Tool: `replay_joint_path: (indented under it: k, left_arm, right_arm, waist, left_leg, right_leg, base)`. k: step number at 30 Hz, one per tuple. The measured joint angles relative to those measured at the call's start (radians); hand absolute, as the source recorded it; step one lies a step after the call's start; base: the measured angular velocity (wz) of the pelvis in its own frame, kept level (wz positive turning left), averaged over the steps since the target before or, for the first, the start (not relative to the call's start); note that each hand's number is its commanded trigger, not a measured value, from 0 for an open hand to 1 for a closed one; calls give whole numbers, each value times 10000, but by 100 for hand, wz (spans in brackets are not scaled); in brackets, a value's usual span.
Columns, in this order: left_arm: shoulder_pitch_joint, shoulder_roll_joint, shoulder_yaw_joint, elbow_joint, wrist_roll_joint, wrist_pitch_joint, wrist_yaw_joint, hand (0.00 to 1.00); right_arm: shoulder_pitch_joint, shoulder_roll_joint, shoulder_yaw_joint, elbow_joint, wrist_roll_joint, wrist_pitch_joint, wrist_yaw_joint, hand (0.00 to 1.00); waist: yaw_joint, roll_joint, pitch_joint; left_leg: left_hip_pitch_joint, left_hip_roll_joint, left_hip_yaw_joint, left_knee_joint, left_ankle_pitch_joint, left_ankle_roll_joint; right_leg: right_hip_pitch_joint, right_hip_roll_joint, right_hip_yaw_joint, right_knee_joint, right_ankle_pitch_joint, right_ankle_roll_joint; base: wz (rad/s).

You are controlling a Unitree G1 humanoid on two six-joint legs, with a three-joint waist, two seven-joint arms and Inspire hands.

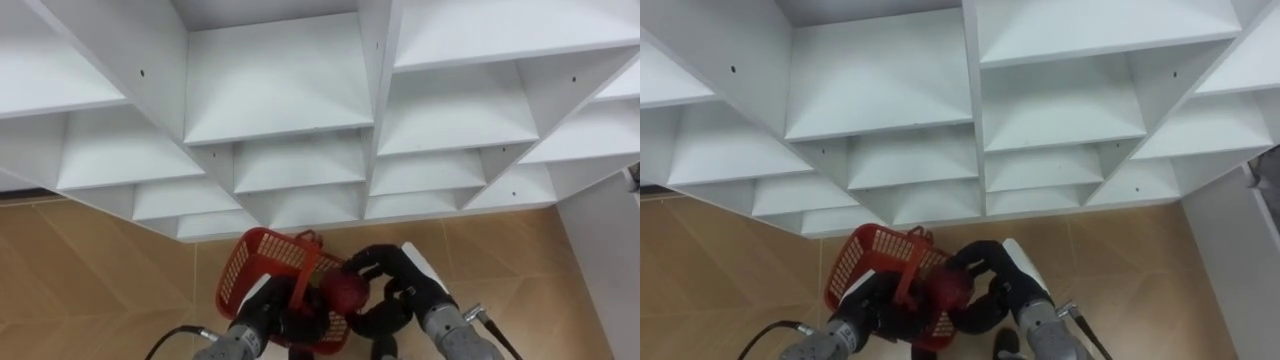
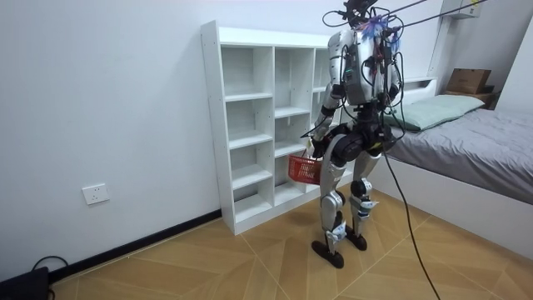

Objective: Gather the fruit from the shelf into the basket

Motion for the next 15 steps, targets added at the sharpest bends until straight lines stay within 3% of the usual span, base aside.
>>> replay_joint_path:
  k: [1,15]
  left_arm:
    - [0,6,-28,0,0,0,-14,100]
    - [-147,-13,-515,-183,-2,-7,-228,100]
  right_arm:
    - [-8,-30,0,1,-1,0,20,0]
    - [181,-92,444,210,-794,455,879,0]
  waist:
    - [5,-1,0]
    - [4,-37,-11]
  left_leg:
    - [-2,0,-2,-1,0,0]
    - [-5,-6,30,-15,2,0]
  right_leg:
    - [0,0,-2,-3,0,0]
    - [-14,-1,17,-26,2,3]
  base:
    - [0]
    - [0]
